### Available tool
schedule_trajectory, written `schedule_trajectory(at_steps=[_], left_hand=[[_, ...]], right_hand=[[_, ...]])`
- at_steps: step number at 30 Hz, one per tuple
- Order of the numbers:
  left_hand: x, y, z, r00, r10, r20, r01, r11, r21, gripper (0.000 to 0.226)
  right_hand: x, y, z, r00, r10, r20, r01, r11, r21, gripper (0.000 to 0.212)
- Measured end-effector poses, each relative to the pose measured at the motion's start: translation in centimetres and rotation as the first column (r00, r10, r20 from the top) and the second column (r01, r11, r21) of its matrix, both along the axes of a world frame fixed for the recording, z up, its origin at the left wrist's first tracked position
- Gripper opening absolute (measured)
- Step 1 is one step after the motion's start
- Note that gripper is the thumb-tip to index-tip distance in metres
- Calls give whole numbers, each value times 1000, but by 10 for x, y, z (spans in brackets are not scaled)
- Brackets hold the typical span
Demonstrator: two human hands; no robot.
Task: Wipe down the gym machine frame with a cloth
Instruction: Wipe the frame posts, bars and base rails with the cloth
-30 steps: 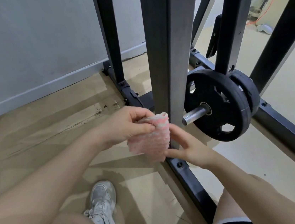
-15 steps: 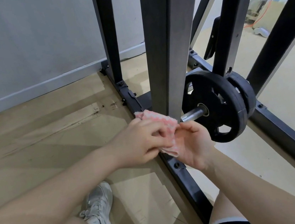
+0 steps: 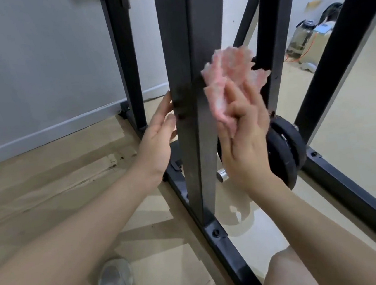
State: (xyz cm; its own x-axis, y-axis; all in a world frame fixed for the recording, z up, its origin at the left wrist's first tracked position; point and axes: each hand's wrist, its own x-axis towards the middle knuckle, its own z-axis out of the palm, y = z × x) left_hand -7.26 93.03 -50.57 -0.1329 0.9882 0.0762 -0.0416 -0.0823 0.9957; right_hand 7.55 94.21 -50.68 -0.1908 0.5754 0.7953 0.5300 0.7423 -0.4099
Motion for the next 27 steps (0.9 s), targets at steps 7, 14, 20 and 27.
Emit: schedule_trajectory(at_steps=[7,14,20,27], left_hand=[[-13,3,-8,971,-150,184,157,987,-25,49],[-12,6,-9,979,-180,96,185,982,-42,50],[-9,4,-21,981,-109,-160,118,992,48,37],[-16,13,-29,965,-175,-195,189,980,55,46]], right_hand=[[10,65,-41,787,-127,604,-255,824,505,20],[2,82,0,935,-206,289,40,871,490,41],[10,61,-69,805,-4,594,-257,899,354,58],[14,93,-51,852,61,520,-326,839,435,47]])
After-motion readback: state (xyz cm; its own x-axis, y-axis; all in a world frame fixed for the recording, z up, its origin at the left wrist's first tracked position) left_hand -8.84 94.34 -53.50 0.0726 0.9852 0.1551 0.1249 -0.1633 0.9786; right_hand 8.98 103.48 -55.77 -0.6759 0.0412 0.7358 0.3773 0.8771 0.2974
